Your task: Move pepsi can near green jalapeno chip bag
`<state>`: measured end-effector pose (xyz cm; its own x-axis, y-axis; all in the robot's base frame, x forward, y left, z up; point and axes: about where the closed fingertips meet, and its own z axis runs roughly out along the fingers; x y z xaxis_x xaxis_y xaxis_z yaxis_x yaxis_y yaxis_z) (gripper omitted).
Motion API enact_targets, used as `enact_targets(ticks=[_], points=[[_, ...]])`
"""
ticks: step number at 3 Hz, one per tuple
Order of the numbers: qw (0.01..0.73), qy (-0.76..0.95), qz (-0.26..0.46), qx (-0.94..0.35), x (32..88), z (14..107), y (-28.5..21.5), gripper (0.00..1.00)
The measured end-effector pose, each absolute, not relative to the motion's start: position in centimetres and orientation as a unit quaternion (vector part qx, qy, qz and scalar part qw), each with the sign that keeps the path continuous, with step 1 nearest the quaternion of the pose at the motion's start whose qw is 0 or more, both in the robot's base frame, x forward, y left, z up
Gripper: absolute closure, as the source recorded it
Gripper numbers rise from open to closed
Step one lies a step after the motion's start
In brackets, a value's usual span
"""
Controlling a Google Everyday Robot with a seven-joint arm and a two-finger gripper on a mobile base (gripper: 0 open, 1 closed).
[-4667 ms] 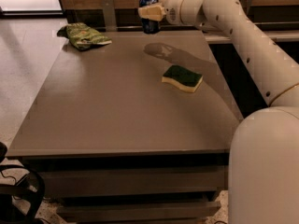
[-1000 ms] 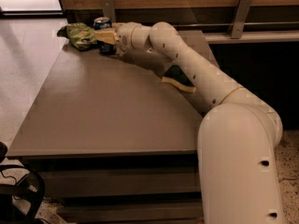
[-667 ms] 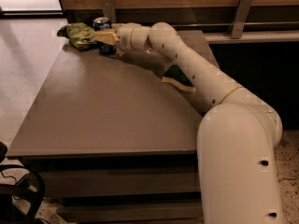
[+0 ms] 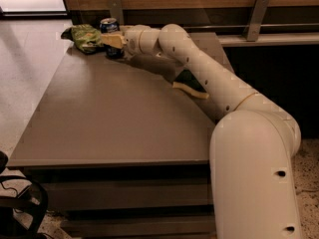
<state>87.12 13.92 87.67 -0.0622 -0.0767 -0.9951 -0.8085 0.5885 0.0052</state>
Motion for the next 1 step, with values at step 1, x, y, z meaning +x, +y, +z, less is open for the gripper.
enact_targets(ticks=[1], points=[[0.597,0.661,0.306,-0.335,87.12,87.67,13.92,0.16]])
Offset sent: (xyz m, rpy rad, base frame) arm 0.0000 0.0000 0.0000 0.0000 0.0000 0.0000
